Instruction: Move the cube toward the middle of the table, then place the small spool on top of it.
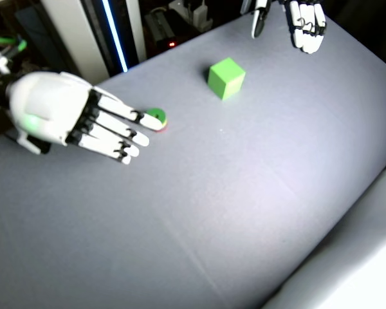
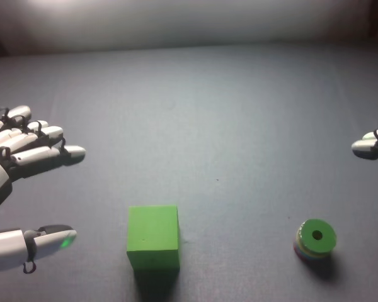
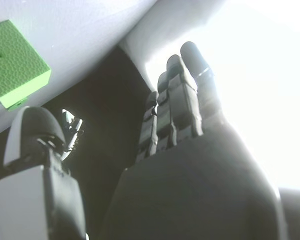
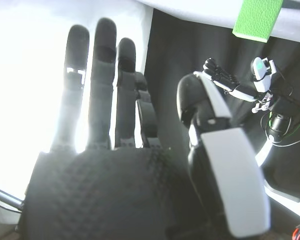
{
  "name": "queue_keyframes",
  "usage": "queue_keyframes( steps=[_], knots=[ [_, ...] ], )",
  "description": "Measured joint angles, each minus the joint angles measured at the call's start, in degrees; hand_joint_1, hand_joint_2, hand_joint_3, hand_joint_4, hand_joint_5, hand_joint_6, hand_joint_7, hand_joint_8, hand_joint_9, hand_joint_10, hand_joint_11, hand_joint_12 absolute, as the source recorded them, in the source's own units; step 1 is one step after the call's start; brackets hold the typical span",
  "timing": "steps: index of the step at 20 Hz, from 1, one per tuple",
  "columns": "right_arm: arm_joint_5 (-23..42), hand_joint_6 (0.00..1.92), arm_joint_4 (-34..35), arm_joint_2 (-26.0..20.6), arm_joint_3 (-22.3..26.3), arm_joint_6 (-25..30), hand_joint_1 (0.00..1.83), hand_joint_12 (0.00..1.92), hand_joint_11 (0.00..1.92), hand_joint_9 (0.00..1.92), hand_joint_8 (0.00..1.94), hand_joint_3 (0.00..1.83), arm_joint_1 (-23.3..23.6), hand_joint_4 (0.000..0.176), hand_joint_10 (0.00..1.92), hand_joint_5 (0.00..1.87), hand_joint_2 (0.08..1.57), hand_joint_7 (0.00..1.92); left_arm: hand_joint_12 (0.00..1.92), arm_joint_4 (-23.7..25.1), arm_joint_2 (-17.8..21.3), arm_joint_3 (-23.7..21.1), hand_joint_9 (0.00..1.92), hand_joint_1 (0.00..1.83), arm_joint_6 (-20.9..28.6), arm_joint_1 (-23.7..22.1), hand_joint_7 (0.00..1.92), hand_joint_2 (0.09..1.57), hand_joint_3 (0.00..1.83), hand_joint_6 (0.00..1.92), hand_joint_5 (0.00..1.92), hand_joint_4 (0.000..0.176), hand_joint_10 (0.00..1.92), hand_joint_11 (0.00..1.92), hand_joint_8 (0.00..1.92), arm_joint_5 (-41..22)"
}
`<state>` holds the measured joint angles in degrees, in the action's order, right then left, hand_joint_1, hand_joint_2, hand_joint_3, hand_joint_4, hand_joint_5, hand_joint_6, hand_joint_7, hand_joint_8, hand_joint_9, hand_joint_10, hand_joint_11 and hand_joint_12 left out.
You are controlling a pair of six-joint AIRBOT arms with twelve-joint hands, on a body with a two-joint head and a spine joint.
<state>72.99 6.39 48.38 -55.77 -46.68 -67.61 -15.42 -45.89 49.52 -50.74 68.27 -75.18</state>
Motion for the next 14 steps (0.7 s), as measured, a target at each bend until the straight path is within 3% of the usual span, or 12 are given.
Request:
queue_keyframes(
  steps=[1, 2, 4, 5, 6, 8, 9, 10, 12, 14],
  knots=[
    [0.0, 0.0, 0.0, 0.0, 0.0, 0.0, 0.71, 0.52, 0.34, 0.5, 0.0, 0.0, 0.0, 0.0, 0.01, 0.51, 1.37, 0.51, 0.1, 0.1, 0.0, 0.0, 0.18, 0.54, 0.0, 0.0, 0.26, 1.04, 0.0, 0.01, 0.46, 0.097, 0.01, 0.02, 0.01, 0.0],
    [0.0, 0.0, 0.0, 0.0, 0.0, 0.0, 0.68, 0.52, 0.36, 0.51, 0.0, 0.0, 0.0, 0.0, 0.01, 0.51, 1.37, 0.5, 0.09, 0.1, 0.0, 0.0, 0.18, 0.55, 0.0, 0.0, 0.26, 1.04, 0.0, 0.01, 0.47, 0.096, 0.01, 0.01, 0.01, 0.1],
    [0.0, 0.0, 0.0, 0.0, -0.2, 0.0, 0.67, 0.52, 0.35, 0.51, 0.0, 0.0, 0.0, 0.0, 0.0, 0.5, 1.38, 0.5, 0.09, 0.2, 0.0, 0.0, 0.17, 0.53, 0.0, 0.0, 0.25, 1.04, 0.0, 0.0, 0.43, 0.131, 0.0, 0.0, 0.0, 0.3],
    [0.0, 0.0, 0.0, 0.0, -0.2, 0.0, 0.65, 0.51, 0.33, 0.49, 0.0, 0.0, 0.0, 0.0, 0.0, 0.5, 1.38, 0.49, 0.1, 0.5, 0.0, 0.2, 0.18, 0.54, 0.0, 0.0, 0.26, 1.03, 0.0, 0.0, 0.43, 0.14, 0.01, 0.02, 0.01, 0.4],
    [0.0, 0.0, 0.0, 0.1, -0.3, 0.0, 0.67, 0.51, 0.33, 0.49, 0.0, 0.0, 0.0, 0.0, 0.0, 0.51, 1.38, 0.49, 0.12, 1.3, 0.0, 0.5, 0.2, 0.53, 0.9, 0.0, 0.27, 1.01, 0.0, 0.01, 0.43, 0.116, 0.01, 0.07, 0.01, 1.1],
    [0.0, 0.0, 0.0, 0.2, -0.3, 0.0, 0.66, 0.52, 0.33, 0.49, 0.0, 0.0, 0.0, 0.0, 0.0, 0.51, 1.38, 0.49, 0.13, 2.6, 0.0, 0.5, 0.19, 0.56, 1.6, -0.4, 0.26, 0.99, 0.0, 0.0, 0.43, 0.115, 0.01, 0.07, 0.0, 1.8],
    [-0.1, 0.0, -0.2, 0.4, -0.5, 0.1, 0.68, 0.53, 0.32, 0.49, 0.0, 0.0, 0.0, 0.0, 0.0, 0.51, 1.37, 0.49, 0.13, 4.4, 0.0, 0.8, 0.21, 0.58, 2.3, -1.2, 0.26, 0.97, 0.0, 0.0, 0.4, 0.16, 0.01, 0.08, 0.0, 2.6],
    [-0.2, 0.0, -0.2, 0.4, -0.5, 0.1, 0.64, 0.54, 0.34, 0.5, 0.0, 0.0, 0.0, 0.0, 0.0, 0.51, 1.38, 0.48, 0.17, 6.0, 0.0, 0.8, 0.22, 0.59, 2.6, -2.4, 0.26, 0.93, 0.0, 0.0, 0.38, 0.173, 0.0, 0.08, 0.0, 3.4],
    [-0.4, 0.0, -0.2, 0.4, -0.6, 0.1, 0.61, 0.54, 0.31, 0.48, 0.0, 0.0, 0.3, 0.0, 0.0, 0.49, 1.39, 0.48, 0.42, 8.8, -1.2, 1.7, 0.25, 0.55, 3.1, -5.2, 0.24, 0.87, 0.0, 0.0, 0.37, 0.174, 0.0, 0.05, 0.0, 4.2],
    [-0.5, 0.0, -0.1, 0.5, -0.6, 0.1, 0.62, 0.54, 0.32, 0.5, 0.0, 0.0, 0.3, 0.0, 0.0, 0.5, 1.39, 0.49, 0.47, 12.1, -3.8, 3.3, 0.25, 0.49, 4.6, -9.0, 0.2, 0.83, 0.0, 0.0, 0.32, 0.176, 0.0, 0.08, 0.01, 6.6]
  ],
)
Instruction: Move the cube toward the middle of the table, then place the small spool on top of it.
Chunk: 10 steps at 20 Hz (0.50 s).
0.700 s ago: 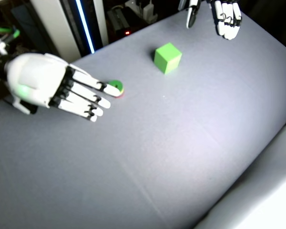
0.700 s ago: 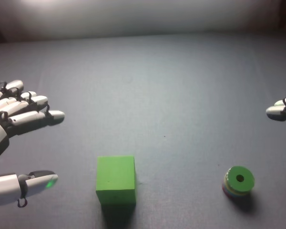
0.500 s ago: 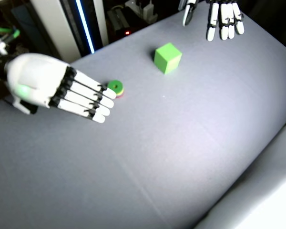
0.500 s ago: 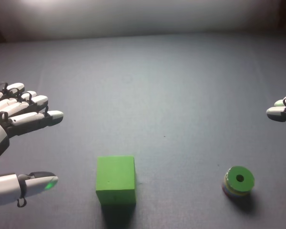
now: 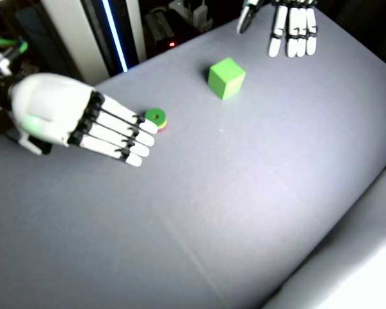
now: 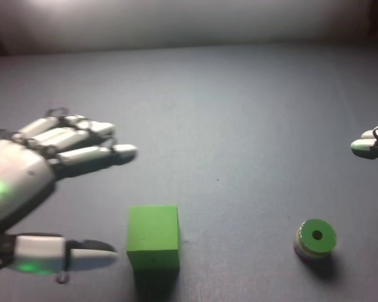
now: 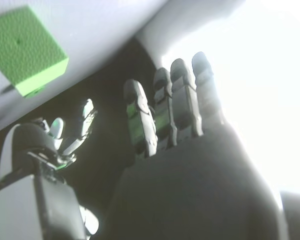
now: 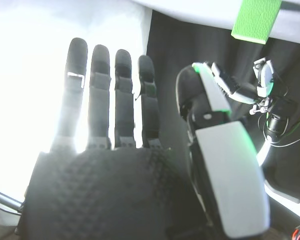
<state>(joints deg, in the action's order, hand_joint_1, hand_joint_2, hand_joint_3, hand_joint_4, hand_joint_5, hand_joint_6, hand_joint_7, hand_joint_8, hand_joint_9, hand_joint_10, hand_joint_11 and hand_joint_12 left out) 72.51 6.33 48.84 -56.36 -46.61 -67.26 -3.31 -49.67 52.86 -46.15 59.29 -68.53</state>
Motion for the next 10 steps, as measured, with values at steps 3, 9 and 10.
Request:
queue_keyframes(
  steps=[3, 9, 10],
  knots=[
    [0.0, 0.0, -0.1, 0.0, 0.0, 0.0, 0.64, 0.52, 0.34, 0.5, 0.0, 0.0, 0.0, 0.0, 0.0, 0.5, 1.38, 0.49, 0.51, 4.2, -2.9, 1.7, 0.17, 0.54, 1.0, -4.0, 0.18, 0.77, 0.0, 0.0, 0.31, 0.176, 0.0, 0.03, 0.0, 5.0],
    [0.0, 0.0, -0.1, 0.0, 0.0, 0.0, 0.73, 0.52, 0.34, 0.52, 0.01, 0.0, 0.0, 0.0, 0.0, 0.51, 1.37, 0.52, 0.51, 8.1, -7.1, 3.8, 0.19, 0.51, 1.1, -7.8, 0.16, 0.76, 0.0, 0.0, 0.26, 0.176, 0.01, 0.03, 0.0, 13.0],
    [0.0, 0.0, -0.1, 0.0, 0.0, 0.0, 0.73, 0.53, 0.35, 0.53, 0.01, 0.0, 0.0, 0.0, 0.01, 0.52, 1.37, 0.53, 0.5, 8.1, -7.5, 3.9, 0.19, 0.52, 0.9, -8.1, 0.16, 0.75, 0.0, 0.0, 0.26, 0.176, 0.0, 0.01, 0.0, 14.1]
  ],
)
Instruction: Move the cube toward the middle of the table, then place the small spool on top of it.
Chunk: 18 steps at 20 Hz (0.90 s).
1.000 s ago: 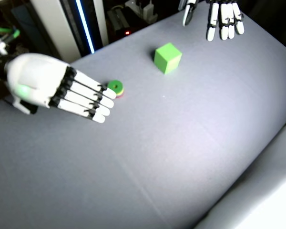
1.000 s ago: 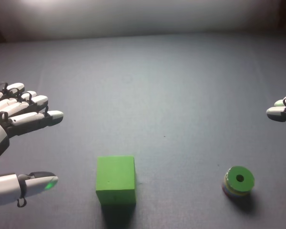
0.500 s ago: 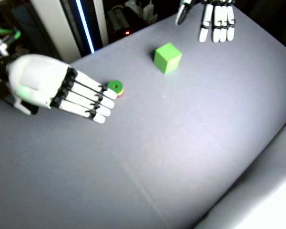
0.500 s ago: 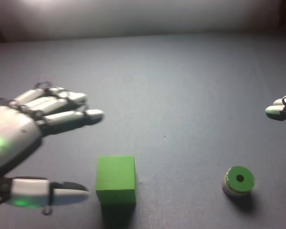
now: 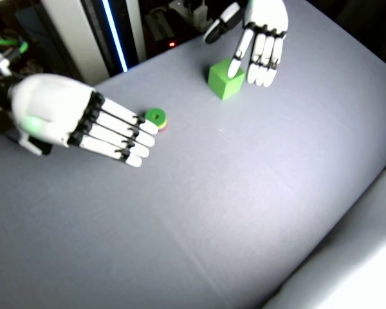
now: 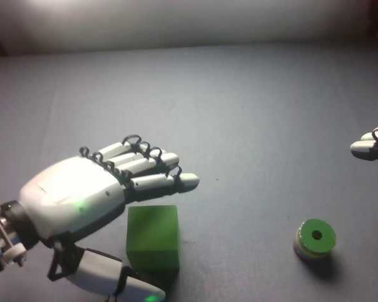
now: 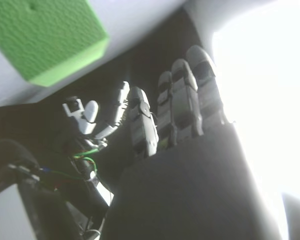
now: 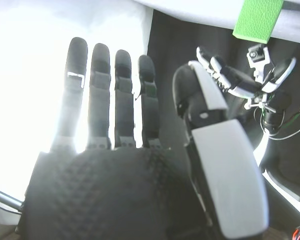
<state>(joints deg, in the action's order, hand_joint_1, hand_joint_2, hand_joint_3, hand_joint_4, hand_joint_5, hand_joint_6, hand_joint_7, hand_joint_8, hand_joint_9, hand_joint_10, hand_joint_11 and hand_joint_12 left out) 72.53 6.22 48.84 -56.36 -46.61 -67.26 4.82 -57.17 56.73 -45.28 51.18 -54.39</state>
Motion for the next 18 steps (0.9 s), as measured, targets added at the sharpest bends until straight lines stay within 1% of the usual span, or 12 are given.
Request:
queue_keyframes(
  steps=[3, 4, 5, 7, 9, 10, 12, 13, 14, 15, 16, 18],
  knots=[
    [0.1, 0.0, 0.0, 0.0, 0.0, 0.0, 0.74, 0.52, 0.32, 0.52, 0.0, 0.0, 0.0, 0.0, 0.0, 0.53, 1.38, 0.52, 0.62, -0.3, -1.3, 0.7, 0.23, 0.54, -1.5, -1.0, 0.21, 0.73, 0.0, 0.0, 0.32, 0.176, 0.0, 0.0, 0.0, 2.4],
    [0.0, 0.0, 0.0, 0.0, 0.0, 0.0, 0.72, 0.52, 0.32, 0.52, 0.0, 0.0, 0.0, 0.0, 0.0, 0.52, 1.38, 0.52, 0.68, -0.3, -1.7, 1.1, 0.27, 0.56, -2.8, -1.4, 0.22, 0.75, 0.0, 0.0, 0.34, 0.169, 0.0, 0.0, 0.0, 3.4],
    [0.0, 0.0, 0.0, 0.0, 0.0, 0.0, 0.72, 0.52, 0.32, 0.52, 0.0, 0.0, 0.0, 0.0, 0.0, 0.52, 1.38, 0.52, 0.68, -0.4, -1.7, 1.1, 0.27, 0.56, -3.1, -1.7, 0.22, 0.75, 0.0, 0.0, 0.34, 0.169, 0.0, 0.0, 0.0, 4.0],
    [0.0, 0.0, 0.1, 0.0, 0.0, 0.1, 0.71, 0.53, 0.33, 0.52, 0.01, 0.0, 0.0, 0.0, 0.0, 0.52, 1.38, 0.53, 0.96, -1.4, -1.7, 1.1, 0.37, 0.6, -5.0, -1.9, 0.27, 0.79, 0.0, 0.0, 0.38, 0.143, 0.0, 0.01, 0.0, 4.2],
    [0.0, 0.0, 0.1, 0.0, 0.0, 0.1, 0.72, 0.52, 0.32, 0.5, 0.0, 0.0, 0.0, 0.0, 0.01, 0.51, 1.38, 0.52, 1.07, -3.0, -1.7, 1.1, 0.44, 0.67, -6.6, -1.9, 0.31, 0.79, 0.0, 0.01, 0.43, 0.126, 0.01, 0.07, 0.01, 4.9],
    [0.0, 0.0, 0.1, 0.0, 0.0, 0.1, 0.71, 0.52, 0.33, 0.51, 0.0, 0.0, 0.0, 0.0, 0.01, 0.51, 1.38, 0.52, 1.14, -3.5, -1.7, 1.1, 0.49, 0.75, -7.1, -1.9, 0.35, 0.82, 0.0, 0.0, 0.47, 0.113, 0.02, 0.14, 0.0, 5.2],
    [0.0, 0.0, 0.1, 0.0, 0.0, 0.1, 0.74, 0.51, 0.34, 0.51, 0.0, 0.0, 0.0, 0.0, 0.0, 0.51, 1.38, 0.52, 0.97, -4.2, -1.7, 1.1, 0.74, 0.95, -7.1, -1.9, 0.52, 0.95, 0.01, 0.01, 0.65, 0.018, 0.06, 0.64, 0.01, 5.4],
    [0.0, 0.0, 0.1, 0.0, 0.0, 0.1, 0.69, 0.49, 0.33, 0.5, 0.0, 0.0, 0.0, 0.0, 0.0, 0.5, 1.38, 0.51, 0.92, -4.2, -1.7, 1.1, 0.9, 1.12, -7.0, -1.9, 0.73, 1.03, 0.0, 0.01, 0.8, 0.0, 0.1, 0.74, 0.05, 5.4],
    [0.0, 0.0, 0.2, 0.0, 0.0, 0.1, 0.7, 0.48, 0.34, 0.5, 0.0, 0.0, 0.0, 0.0, 0.0, 0.51, 1.38, 0.51, 0.91, -4.2, -1.9, 1.3, 1.04, 1.22, -6.9, -1.9, 0.89, 1.09, 0.0, 0.51, 1.03, 0.0, 0.09, 0.79, 0.98, 5.4],
    [0.0, 0.0, 0.2, 0.0, 0.0, 0.1, 0.71, 0.48, 0.35, 0.51, 0.0, 0.0, 0.0, 0.0, 0.01, 0.51, 1.38, 0.52, 1.03, -4.3, -2.3, 1.8, 1.11, 1.23, -5.2, -1.9, 0.89, 1.13, 0.0, 0.73, 0.99, 0.0, 0.12, 0.78, 1.25, 4.7],
    [0.0, 0.0, 0.1, 0.0, 0.0, 0.1, 0.7, 0.48, 0.35, 0.51, 0.0, 0.0, 0.0, 0.0, 0.0, 0.51, 1.38, 0.51, 1.24, -4.2, -2.5, 2.0, 1.18, 1.24, -4.5, -1.9, 0.87, 1.16, 0.0, 0.82, 0.93, 0.0, 0.19, 0.82, 1.37, 4.2],
    [0.0, 0.0, 0.2, 0.0, 0.0, 0.1, 0.72, 0.48, 0.36, 0.51, 0.0, 0.0, 0.0, 0.0, 0.0, 0.51, 1.38, 0.51, 1.36, -4.3, -2.7, 2.6, 1.03, 1.24, -3.7, -2.1, 0.89, 1.17, 0.0, 0.91, 0.88, 0.0, 0.69, 0.82, 1.36, 3.8]
  ],
)
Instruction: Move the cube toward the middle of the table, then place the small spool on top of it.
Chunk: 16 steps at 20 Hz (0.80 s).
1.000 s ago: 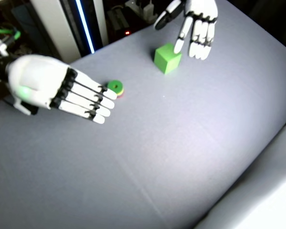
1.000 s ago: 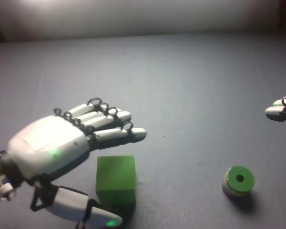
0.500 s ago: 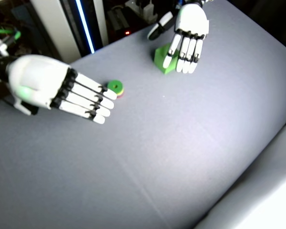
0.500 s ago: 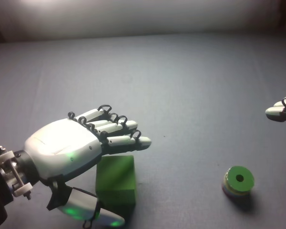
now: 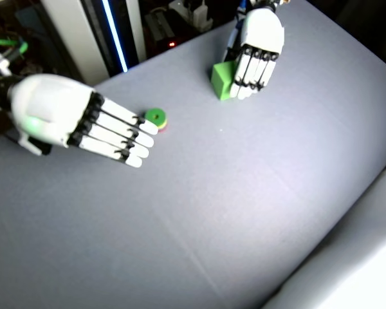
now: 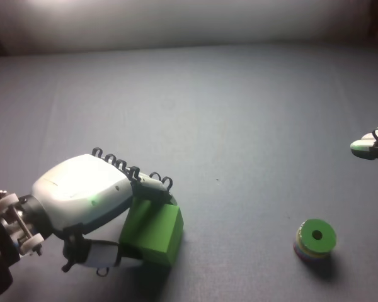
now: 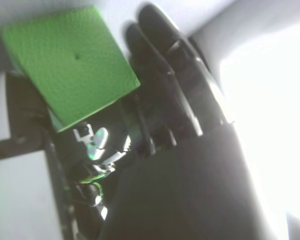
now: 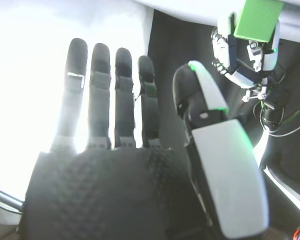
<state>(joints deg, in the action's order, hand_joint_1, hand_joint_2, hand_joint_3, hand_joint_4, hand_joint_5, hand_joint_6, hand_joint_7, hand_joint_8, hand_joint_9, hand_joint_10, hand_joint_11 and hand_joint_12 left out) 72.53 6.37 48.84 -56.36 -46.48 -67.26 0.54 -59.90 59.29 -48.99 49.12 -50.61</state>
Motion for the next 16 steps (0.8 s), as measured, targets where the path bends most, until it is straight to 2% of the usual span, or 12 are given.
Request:
queue_keyframes(
  steps=[1, 3, 4, 5, 7, 8, 10, 12, 13, 14, 15, 16],
  knots=[
    [0.0, 0.0, 0.2, 0.0, 0.0, 0.0, 0.75, 0.47, 0.35, 0.51, 0.0, 0.0, 0.0, 0.0, 0.0, 0.51, 1.37, 0.51, 1.37, -0.1, 0.0, 0.2, 0.97, 1.25, -0.1, -0.3, 0.92, 1.17, 0.0, 0.92, 0.86, 0.0, 0.8, 0.75, 1.32, 0.0],
    [0.0, 0.0, 0.2, 0.0, 0.0, 0.0, 0.72, 0.46, 0.34, 0.49, 0.0, 0.0, 0.0, 0.0, 0.0, 0.49, 1.38, 0.5, 1.62, -0.2, 0.1, 1.1, 0.91, 1.23, -0.1, -1.9, 0.8, 1.2, 0.0, 0.88, 0.85, 0.0, 1.33, 0.86, 1.52, -0.1],
    [0.0, 0.0, 0.2, 0.0, 0.0, 0.0, 0.69, 0.47, 0.37, 0.52, 0.0, 0.0, 0.0, 0.0, 0.01, 0.5, 1.39, 0.51, 1.8, -0.3, 0.1, 1.6, 0.93, 1.17, -0.1, -2.8, 0.7, 1.15, 0.0, 0.98, 0.93, 0.0, 1.62, 0.99, 1.5, -0.2],
    [0.0, 0.0, 0.2, 0.0, 0.0, 0.0, 0.68, 0.47, 0.39, 0.52, 0.0, 0.0, -0.1, 0.0, 0.01, 0.5, 1.39, 0.52, 1.81, -0.3, 0.1, 2.4, 0.9, 1.22, -0.1, -4.2, 0.77, 1.19, 0.0, 0.9, 0.88, 0.0, 1.59, 0.98, 1.53, -0.3],
    [0.0, 0.0, 0.2, 0.0, -0.1, 0.0, 0.68, 0.46, 0.35, 0.5, 0.0, 0.0, -0.1, 0.0, 0.0, 0.5, 1.39, 0.5, 1.66, -0.3, -0.1, 4.2, 0.8, 1.23, -0.1, -7.1, 0.84, 1.19, 0.0, 0.93, 0.86, 0.0, 1.31, 0.75, 1.46, -0.2],
    [0.0, 0.0, 0.3, 0.0, -0.1, 0.0, 0.69, 0.45, 0.35, 0.5, 0.0, 0.0, -0.1, 0.0, 0.0, 0.49, 1.39, 0.49, 1.57, -0.6, -0.9, 5.5, 0.8, 1.23, -0.1, -9.0, 0.85, 1.18, 0.0, 0.91, 0.89, 0.0, 1.2, 0.71, 1.42, -0.1],
    [0.0, 0.0, 0.1, 0.0, -0.1, 0.1, 0.67, 0.46, 0.37, 0.51, 0.0, 0.0, -0.1, 0.0, 0.0, 0.49, 1.39, 0.5, 1.52, -0.4, -2.4, 7.5, 0.8, 1.24, -0.1, -12.0, 0.84, 1.18, 0.0, 0.87, 0.91, 0.0, 1.15, 0.71, 1.43, 1.9],
    [0.0, 0.0, 0.0, 0.1, -0.4, 0.1, 0.67, 0.47, 0.38, 0.51, 0.0, 0.0, -0.1, 0.0, 0.01, 0.5, 1.39, 0.5, 1.43, 1.2, -4.5, 10.0, 0.81, 1.25, -0.1, -15.4, 0.88, 1.16, 0.0, 0.85, 0.92, 0.0, 0.99, 0.66, 1.37, 5.4],
    [0.0, 0.0, 0.3, 0.1, -0.5, 0.1, 0.71, 0.45, 0.36, 0.5, 0.0, 0.0, -0.1, 0.0, 0.0, 0.49, 1.39, 0.5, 1.49, 1.6, -6.1, 11.3, 0.75, 1.25, -0.1, -17.2, 0.86, 1.16, 0.0, 0.77, 0.97, 0.0, 0.99, 0.52, 1.39, 7.2],
    [0.0, 0.0, 0.2, 0.1, -0.5, 0.1, 0.7, 0.44, 0.36, 0.5, 0.0, 0.0, -0.1, 0.0, 0.0, 0.49, 1.39, 0.5, 1.34, 1.8, -7.2, 12.3, 0.87, 1.26, 0.0, -18.4, 0.97, 1.12, 0.0, 0.7, 1.02, 0.0, 0.8, 0.61, 1.22, 8.5],
    [0.0, 0.0, 0.2, 0.2, -0.5, 0.1, 0.7, 0.44, 0.35, 0.5, 0.0, 0.0, -0.1, 0.0, 0.0, 0.5, 1.39, 0.5, 1.19, 1.9, -7.9, 12.9, 0.93, 1.36, 0.0, -19.0, 1.02, 1.1, 0.0, 0.57, 1.06, 0.0, 1.15, 0.73, 1.04, 9.0],
    [-0.1, 0.0, 0.2, 0.2, -0.6, 0.1, 0.7, 0.44, 0.36, 0.49, 0.0, 0.0, -0.1, 0.0, 0.0, 0.5, 1.38, 0.5, 1.25, 1.8, -8.9, 13.8, 0.91, 1.29, 0.0, -19.4, 1.0, 1.1, 0.0, 0.57, 1.08, 0.0, 0.89, 0.73, 1.16, 9.9]
  ],
)
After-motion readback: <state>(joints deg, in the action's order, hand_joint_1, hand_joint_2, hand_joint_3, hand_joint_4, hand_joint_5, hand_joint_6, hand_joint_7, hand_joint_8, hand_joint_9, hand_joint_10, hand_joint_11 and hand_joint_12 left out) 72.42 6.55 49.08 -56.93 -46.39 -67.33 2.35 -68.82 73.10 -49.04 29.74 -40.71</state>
